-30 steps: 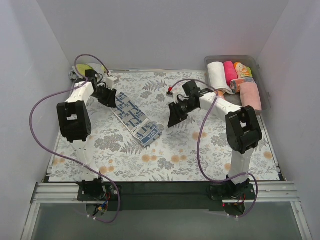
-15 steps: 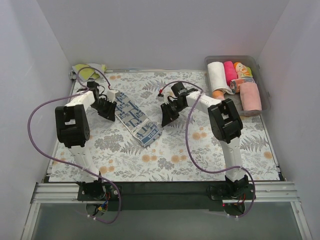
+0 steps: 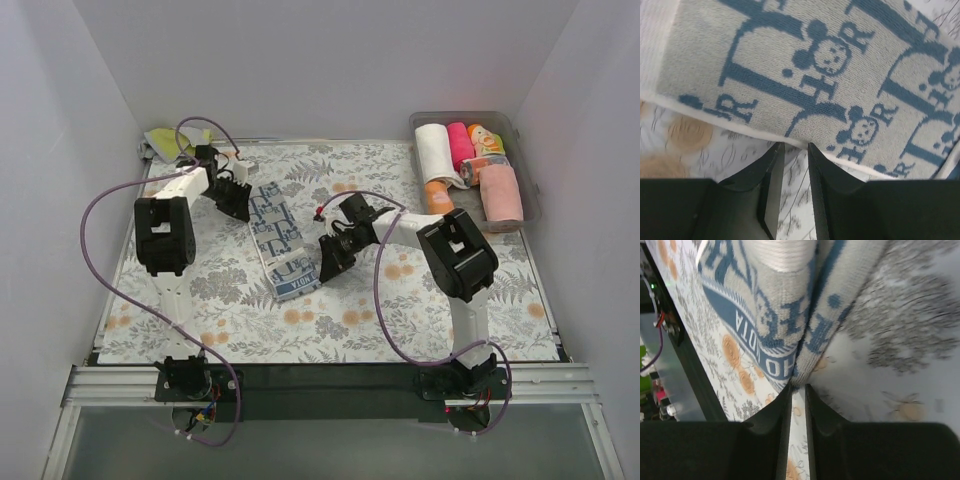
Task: Roll the towels
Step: Fold the towel
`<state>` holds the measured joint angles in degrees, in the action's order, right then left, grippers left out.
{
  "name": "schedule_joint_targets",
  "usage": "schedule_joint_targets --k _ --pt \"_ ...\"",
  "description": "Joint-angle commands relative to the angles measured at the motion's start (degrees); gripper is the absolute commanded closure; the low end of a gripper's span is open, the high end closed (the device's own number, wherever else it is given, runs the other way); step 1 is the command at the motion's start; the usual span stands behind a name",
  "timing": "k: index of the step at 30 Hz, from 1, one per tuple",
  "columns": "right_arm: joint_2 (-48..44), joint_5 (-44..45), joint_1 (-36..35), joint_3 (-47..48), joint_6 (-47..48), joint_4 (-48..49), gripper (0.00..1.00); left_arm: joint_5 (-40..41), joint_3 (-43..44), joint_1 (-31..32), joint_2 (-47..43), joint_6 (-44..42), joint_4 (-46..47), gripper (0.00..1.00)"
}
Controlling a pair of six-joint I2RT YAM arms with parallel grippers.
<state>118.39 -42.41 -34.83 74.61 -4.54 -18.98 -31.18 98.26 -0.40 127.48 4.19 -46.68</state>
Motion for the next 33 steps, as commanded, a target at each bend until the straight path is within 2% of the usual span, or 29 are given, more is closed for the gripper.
schedule_joint_targets --k 1,5,7,11,14,15,17,18,20,27,31,33 --pt "-3.76 -0.03 -3.4 -5.33 -1.0 3.95 0.8 -1.51 2.28 4.79 4.35 -0.23 1.59 0.75" --pt "-7.11 1.1 -3.84 -7.64 0.49 3.78 0.8 -3.97 6.58 6.47 6.81 2.13 1.5 0.74" --pt "-8.78 1.72 -2.36 -6.59 2.76 -0.15 0.81 -4.07 7.56 6.29 6.82 3.11 1.06 0.71" --pt "-12.56 -1.52 1.86 -3.43 7.25 -5.53 0.81 -7.65 5.99 3.67 1.47 3.2 1.4 0.66" --pt "-14.76 -4.76 2.4 -0.1 7.44 -6.68 0.76 -13.54 1.86 0.5 -6.08 2.5 3.77 0.57" --pt "-14.77 -6.18 2.31 0.88 5.7 -6.42 0.7 -14.69 -1.2 -2.47 -8.45 1.71 4.65 0.54" --pt "-12.84 -9.25 2.05 3.25 1.83 -4.76 0.65 -16.62 -5.08 -3.72 -15.39 0.48 6.76 0.5" --pt "-12.05 -9.88 1.61 5.35 -1.93 -3.53 0.6 -16.98 -6.92 -4.6 -17.68 -1.27 7.3 0.42" --pt "-9.24 -10.58 0.82 8.69 -5.03 0.51 0.55 -17.16 -12.99 -5.13 -24.63 -3.38 8.17 0.39" --pt "0.96 -12.86 -5.68 18.46 -13.3 7.11 0.57 -20.23 -29.25 -6.36 -41.6 -10.33 9.15 0.34" --pt "4.56 -13.66 -5.69 9.54 -17.69 14.91 0.6 -23.04 -35.23 -6.01 -48.37 -18.49 6.18 0.3" --pt "5.36 -13.31 -4.82 6.0 -19.02 17.57 0.6 -22.0 -38.91 -3.66 -51.78 -24.99 5.11 0.29"
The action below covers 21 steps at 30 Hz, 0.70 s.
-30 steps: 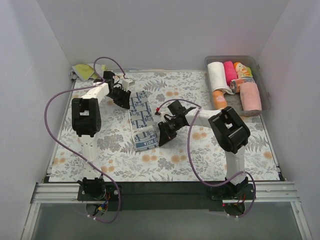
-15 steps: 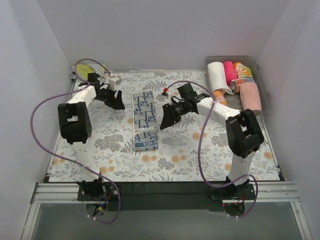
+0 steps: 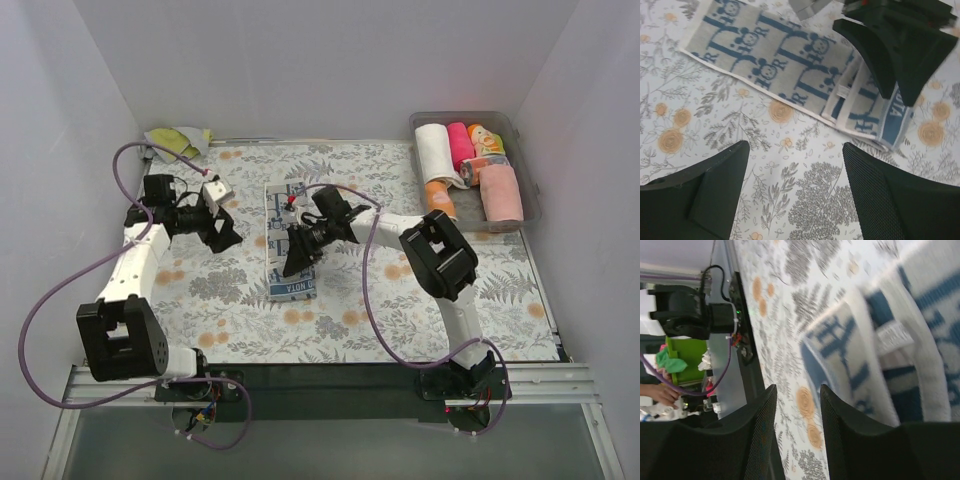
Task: Roll the towels
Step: Roll the towel
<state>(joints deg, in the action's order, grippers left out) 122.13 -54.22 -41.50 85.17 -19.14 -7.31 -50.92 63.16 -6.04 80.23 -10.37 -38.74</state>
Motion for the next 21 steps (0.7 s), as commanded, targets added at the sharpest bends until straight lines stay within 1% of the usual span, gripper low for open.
schedule_joint_targets --k 1,2,3,4,5,6,7,8,9,11,12,15,16,17,20,21 --pt "2.41 -0.98 1.94 -5.7 -4.42 6.69 0.6 0.87 -5.13 3.57 -5.42 -12.29 -3.09 0.29" --pt "3.02 -0.37 2.12 -7.19 -4.07 6.78 0.61 3.34 -6.89 5.24 -6.04 -14.04 -3.36 0.29" --pt "3.55 -0.28 2.12 -7.47 -3.55 6.7 0.61 5.63 -9.95 11.52 -6.92 -18.24 -3.36 0.29" --pt "4.86 -0.19 2.12 -7.64 -3.45 6.7 0.61 10.18 -12.16 14.1 -8.75 -19.59 -1.53 0.29" --pt "5.49 0.16 2.12 -7.65 -3.54 6.78 0.62 12.05 -14.18 16.39 -10.08 -20.38 0.49 0.29" --pt "6.1 0.42 2.12 -7.65 -3.28 6.7 0.62 13.98 -18.55 20.59 -11.39 -21.43 2.86 0.29" --pt "6.89 0.86 2.12 -7.56 -2.84 6.7 0.62 16.26 -20.42 22.63 -13.67 -22.14 7.41 0.3" --pt "7.16 2.08 2.12 -7.65 -2.58 6.7 0.63 19.42 -22.01 24.48 -14.39 -23.54 8.93 0.3" --pt "7.77 2.53 2.12 -7.82 -2.14 6.78 0.63 20.76 -24.89 27.72 -14.74 -25.82 10.25 0.32" --pt "8.3 2.8 2.12 -7.82 -2.05 6.78 0.65 22.7 -26.76 30.38 -15.01 -27.24 13.33 0.34" --pt "8.48 2.89 2.21 -8.08 -2.05 6.7 0.66 23.05 -27.38 32.74 -14.92 -27.86 15.17 0.36" --pt "8.31 2.8 2.21 -8.7 -2.05 6.61 0.7 24.9 -29.49 37.14 -14.22 -27.6 17.9 0.39" --pt "8.22 2.89 2.12 -8.79 -1.96 6.7 0.73 25.34 -30.45 38.2 -13.96 -27.42 19.48 0.4" --pt "8.22 2.98 2.21 -8.88 -1.96 6.61 0.79 25.77 -30.9 39.17 -13.52 -27.33 20.36 0.41" --pt "8.13 2.98 2.21 -9.32 -2.48 6.7 0.89 26.83 -32.21 42.33 -11.59 -26.81 23.0 0.43" --pt "8.04 2.8 2.12 -9.4 -2.49 6.61 0.9 27.7 -32.39 42.78 -10.71 -26.46 23.79 0.44"
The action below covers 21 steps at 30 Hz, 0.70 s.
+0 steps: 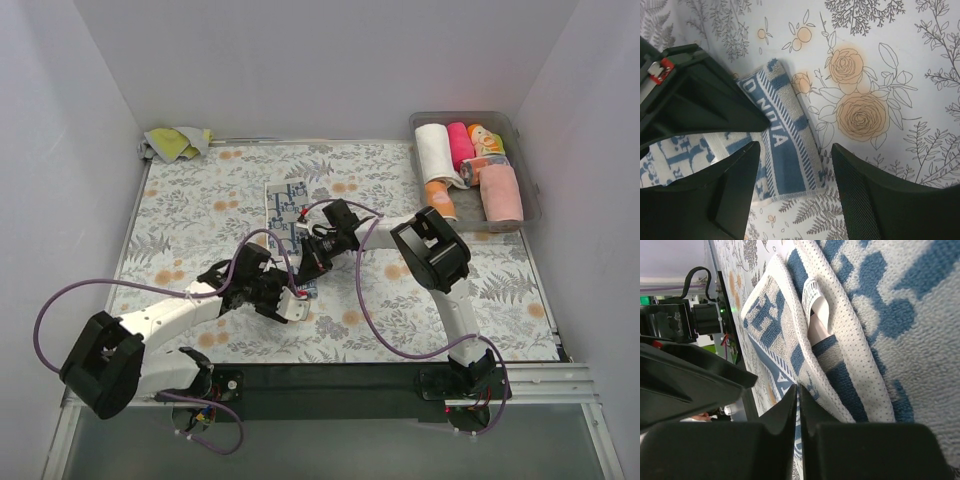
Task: Roll the towels
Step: Roll the towel
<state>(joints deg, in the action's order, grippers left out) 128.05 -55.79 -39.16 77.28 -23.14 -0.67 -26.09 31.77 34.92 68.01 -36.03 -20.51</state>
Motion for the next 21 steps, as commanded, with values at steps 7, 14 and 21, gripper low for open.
schedule_joint_targets --k 7,14,21 --pt "1.15 4.9 0.13 -3.45 1.16 -0.04 0.91 5.25 0.22 2.61 8.98 0.43 7.33 0.57" --pt "-1.22 5.08 0.92 -6.0 1.16 -0.21 0.91 -1.48 5.84 2.53 13.29 0.52 -4.16 0.78" --pt "-9.46 7.27 3.64 -3.01 8.27 -8.11 0.7 -10.82 13.31 2.26 16.62 5.17 -18.31 0.93"
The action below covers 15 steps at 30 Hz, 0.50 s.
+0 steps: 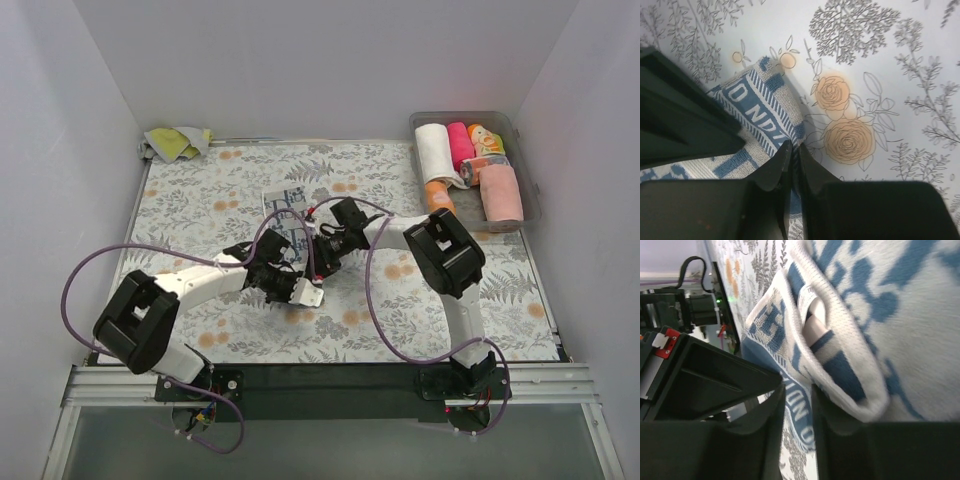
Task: Roll the towels
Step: Roll the towel
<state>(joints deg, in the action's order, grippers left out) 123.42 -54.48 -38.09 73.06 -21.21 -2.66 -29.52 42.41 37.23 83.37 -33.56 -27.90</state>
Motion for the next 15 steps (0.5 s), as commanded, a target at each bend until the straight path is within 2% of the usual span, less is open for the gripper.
schedule_joint_targets --k 1,2,5,10,15 --pt "-5.98 6.75 3.27 1.38 9.32 -7.26 0.66 -8.09 3.46 -0.4 2.05 2.71 -12.25 0.95" --pt "-7.12 7.19 4.85 1.3 10.74 -9.54 0.57 -8.97 5.38 -1.54 3.01 2.8 -13.4 0.96" --pt "-11.78 8.85 8.36 0.42 16.44 -13.06 0.46 -13.1 9.95 -4.96 7.84 2.71 -17.97 0.97" --pt "-21.71 14.03 11.37 -4.05 26.21 -15.19 0.42 -24.33 20.67 -11.38 20.41 0.34 -30.35 0.96" --pt "-31.37 14.31 10.76 -11.17 33.24 -10.98 0.37 -31.56 32.18 -16.75 29.47 -4.31 -42.73 0.95"
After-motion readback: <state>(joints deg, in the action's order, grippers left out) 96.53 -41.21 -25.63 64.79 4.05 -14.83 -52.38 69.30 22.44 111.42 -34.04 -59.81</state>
